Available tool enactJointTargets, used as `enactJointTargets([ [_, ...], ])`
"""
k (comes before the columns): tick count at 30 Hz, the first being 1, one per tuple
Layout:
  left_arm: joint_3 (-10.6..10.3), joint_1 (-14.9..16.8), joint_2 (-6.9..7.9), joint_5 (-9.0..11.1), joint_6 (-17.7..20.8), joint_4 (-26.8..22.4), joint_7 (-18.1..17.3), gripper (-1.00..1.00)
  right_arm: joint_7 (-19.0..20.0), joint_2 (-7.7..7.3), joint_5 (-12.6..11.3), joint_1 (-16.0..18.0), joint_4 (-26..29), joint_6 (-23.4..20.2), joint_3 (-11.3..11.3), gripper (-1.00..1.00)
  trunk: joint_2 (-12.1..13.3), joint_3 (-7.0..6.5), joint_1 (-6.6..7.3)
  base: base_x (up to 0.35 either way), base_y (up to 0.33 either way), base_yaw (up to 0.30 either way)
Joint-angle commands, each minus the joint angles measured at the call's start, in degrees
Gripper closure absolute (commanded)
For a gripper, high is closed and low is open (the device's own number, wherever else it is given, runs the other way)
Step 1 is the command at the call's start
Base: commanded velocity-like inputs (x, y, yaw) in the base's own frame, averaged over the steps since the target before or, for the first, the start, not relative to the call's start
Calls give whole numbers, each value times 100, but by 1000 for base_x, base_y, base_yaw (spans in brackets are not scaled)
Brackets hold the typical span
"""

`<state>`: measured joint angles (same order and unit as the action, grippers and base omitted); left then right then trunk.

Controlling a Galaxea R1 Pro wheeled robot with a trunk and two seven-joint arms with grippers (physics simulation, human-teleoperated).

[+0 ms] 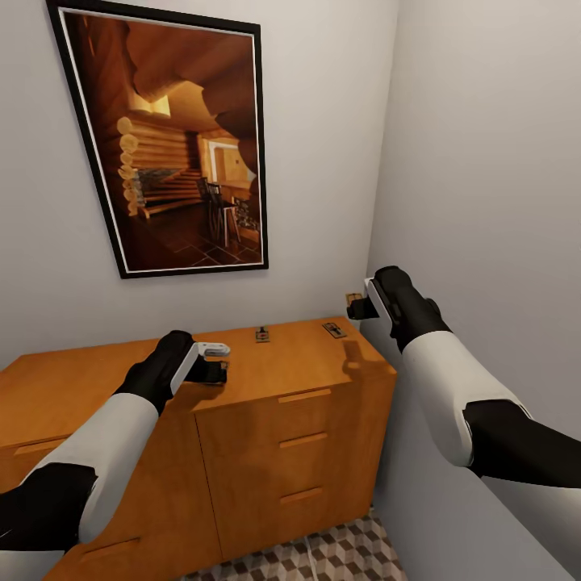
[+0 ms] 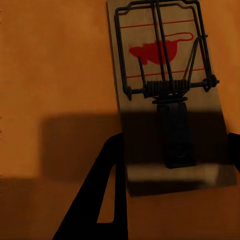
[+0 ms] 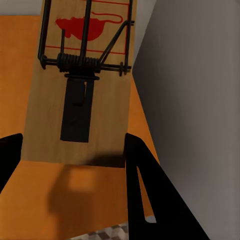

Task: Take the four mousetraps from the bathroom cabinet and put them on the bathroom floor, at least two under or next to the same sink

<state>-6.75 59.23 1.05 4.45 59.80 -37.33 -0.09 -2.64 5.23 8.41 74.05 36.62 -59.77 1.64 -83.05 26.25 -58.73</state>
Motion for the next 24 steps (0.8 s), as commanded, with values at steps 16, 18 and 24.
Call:
enactJointTargets([
  [16, -46, 1, 5, 64, 20, -1738, 0, 100, -16, -4, -24, 4, 3, -23, 12, 100, -3, 8, 0, 0, 0, 0],
  [18, -50, 1, 10, 65, 20, -1783, 0, 100, -12, -4, -24, 4, 3, -23, 12, 100, -3, 8, 0, 0, 0, 0],
  [24, -60, 1, 17, 65, 20, -1826, 0, 100, -8, 3, -21, 4, 3, -23, 8, 100, -3, 8, 0, 0, 0, 0],
])
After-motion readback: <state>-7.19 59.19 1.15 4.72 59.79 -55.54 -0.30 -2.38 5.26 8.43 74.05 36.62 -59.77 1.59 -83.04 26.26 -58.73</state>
